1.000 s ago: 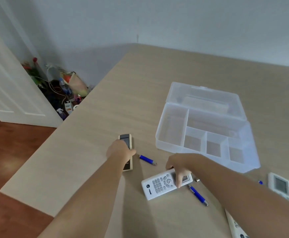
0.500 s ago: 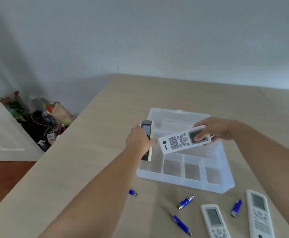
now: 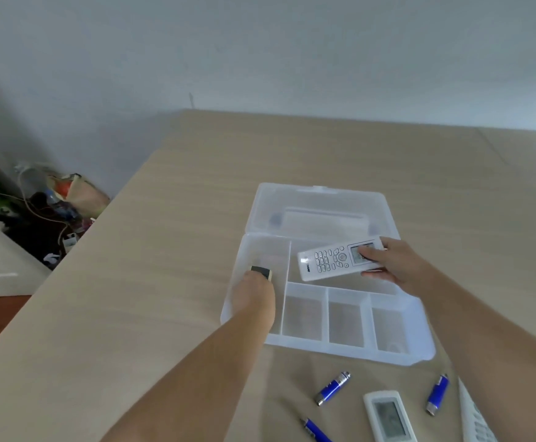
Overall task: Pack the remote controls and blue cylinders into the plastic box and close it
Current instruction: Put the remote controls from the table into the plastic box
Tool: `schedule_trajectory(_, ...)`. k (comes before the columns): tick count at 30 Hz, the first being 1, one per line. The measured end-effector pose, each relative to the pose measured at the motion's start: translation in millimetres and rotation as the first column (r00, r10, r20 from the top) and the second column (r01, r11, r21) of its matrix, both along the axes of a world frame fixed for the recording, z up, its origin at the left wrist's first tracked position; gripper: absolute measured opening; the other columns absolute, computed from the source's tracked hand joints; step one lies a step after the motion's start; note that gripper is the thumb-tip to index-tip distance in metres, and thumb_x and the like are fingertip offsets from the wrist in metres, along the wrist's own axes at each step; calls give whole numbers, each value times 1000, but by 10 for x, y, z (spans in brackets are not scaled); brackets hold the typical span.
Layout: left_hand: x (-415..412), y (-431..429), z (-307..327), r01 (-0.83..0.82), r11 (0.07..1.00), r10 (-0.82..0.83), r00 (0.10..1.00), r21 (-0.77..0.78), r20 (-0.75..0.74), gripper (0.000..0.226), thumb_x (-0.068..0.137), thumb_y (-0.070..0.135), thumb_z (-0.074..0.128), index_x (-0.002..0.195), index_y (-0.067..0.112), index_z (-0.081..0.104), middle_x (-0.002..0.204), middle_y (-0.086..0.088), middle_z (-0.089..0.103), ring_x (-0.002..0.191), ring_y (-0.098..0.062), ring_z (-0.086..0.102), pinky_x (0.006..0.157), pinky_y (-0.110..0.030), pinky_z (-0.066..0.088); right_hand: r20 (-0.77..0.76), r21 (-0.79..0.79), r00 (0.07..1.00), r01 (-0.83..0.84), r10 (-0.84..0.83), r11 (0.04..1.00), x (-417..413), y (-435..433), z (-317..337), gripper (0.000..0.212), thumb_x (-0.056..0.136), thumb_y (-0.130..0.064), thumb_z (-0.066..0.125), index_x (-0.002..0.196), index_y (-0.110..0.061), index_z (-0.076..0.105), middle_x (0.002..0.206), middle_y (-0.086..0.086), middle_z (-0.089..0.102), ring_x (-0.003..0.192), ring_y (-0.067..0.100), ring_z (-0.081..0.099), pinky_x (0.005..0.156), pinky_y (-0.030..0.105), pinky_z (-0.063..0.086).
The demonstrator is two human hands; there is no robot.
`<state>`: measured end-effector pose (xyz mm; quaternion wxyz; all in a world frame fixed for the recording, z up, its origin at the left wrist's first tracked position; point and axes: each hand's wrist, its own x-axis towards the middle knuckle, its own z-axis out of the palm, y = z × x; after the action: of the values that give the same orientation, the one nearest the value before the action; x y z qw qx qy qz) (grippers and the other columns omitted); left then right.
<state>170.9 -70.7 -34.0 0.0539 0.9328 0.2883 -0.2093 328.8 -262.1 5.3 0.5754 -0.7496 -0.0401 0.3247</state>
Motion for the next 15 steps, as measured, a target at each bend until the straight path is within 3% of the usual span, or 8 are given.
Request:
schedule_trajectory(3,17,-38,106,-61,998,61,998,11,28,36,85,-5,53,118,6,62,94,-6,62,109,-23,64,74,-23,49,-37,20,999,30,-29,999,-11,-17,-85,4,90,-13,60,92,-13,64,91,7,68,81,20,65,60,29,60)
schedule_trajectory(5,17,-39,89,-43,998,41,998,52,44,38,87,-6,51,123,5,56,108,-6,61,113,-22,62,74,-24,43,-56,29,997,59,-57,998,-21,-26,-130,5,90,-15,61,93,-15,64,92,7,68,80,20,64,65,33,56)
schedule_trajectory(8,-10,-52,49,-30,996,25,998,81,64,40,91,-3,49,130,4,49,129,-7,56,119,-21,58,85,-24,47,-67,32,992,109,-107,993,-57,-32,-181,4,89,-16,61,93,-16,63,90,5,66,77,20,62,67,34,53)
schedule_trajectory(12,-32,-20,168,-17,999,15,998,36,65,43,89,1,52,131,7,46,128,-6,58,117,-22,60,82,-25,47,-55,39,985,163,-161,986,-94,-52,-188,3,90,-12,59,92,-15,59,90,6,63,75,18,59,65,32,51)
schedule_trajectory(15,101,73,386,-44,994,57,991,-103,120,35,91,12,48,126,8,49,115,-7,63,107,-28,63,80,-32,49,-30,0,981,189,-189,982,-62,-62,-167,10,90,-9,58,100,-9,57,97,12,61,73,18,59,58,30,49)
